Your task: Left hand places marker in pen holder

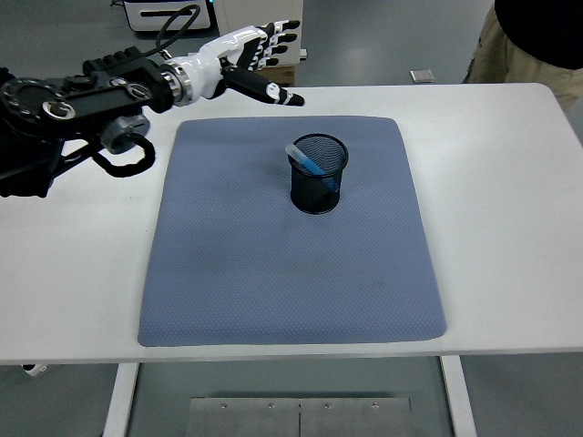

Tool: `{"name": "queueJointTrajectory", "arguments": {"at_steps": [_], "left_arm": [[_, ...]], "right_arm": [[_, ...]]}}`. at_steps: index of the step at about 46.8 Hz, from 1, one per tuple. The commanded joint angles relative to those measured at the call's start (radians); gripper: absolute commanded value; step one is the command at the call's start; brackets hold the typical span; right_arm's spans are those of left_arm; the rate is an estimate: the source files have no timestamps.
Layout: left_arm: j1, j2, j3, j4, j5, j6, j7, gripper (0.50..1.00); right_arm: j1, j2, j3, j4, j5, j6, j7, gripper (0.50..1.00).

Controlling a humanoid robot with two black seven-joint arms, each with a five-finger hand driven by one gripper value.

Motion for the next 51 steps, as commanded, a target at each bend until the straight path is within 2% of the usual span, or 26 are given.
{"name": "queueJointTrajectory", "arguments": {"at_steps": [1,13,29,35,39,51], "left_arm": [[0.051,0.01,-0.055,0.025,-0.002,-0.001,0.0,1.0],[0.208,0.114,-0.283,0.058,0.006,-0.006,-0.002,1.0],[0.407,0.197,-0.425,0.066,-0.005,-0.024,-0.003,1.0],[0.478,0.219,-0.5,0.065,-0.002,-0.023,-0.02,1.0],[0.504,0.225,-0.523,0.065,-0.002,-0.021,-0.022,1.0],[0.51,0.228,-0.524,0.065,0.0,-0.018,-0.023,1.0]], "right_arm": [[0.0,0.0,0.0,0.0,0.0,0.0,0.0,1.0],[0.0,0.0,0.0,0.0,0.0,0.0,0.0,1.0],[0.0,0.0,0.0,0.0,0.0,0.0,0.0,1.0],[0.0,0.0,0.0,0.0,0.0,0.0,0.0,1.0],[0.0,0.0,0.0,0.0,0.0,0.0,0.0,1.0],[0.002,0.0,-0.003,0.001,-0.003,0.0,0.006,1.0]]}}
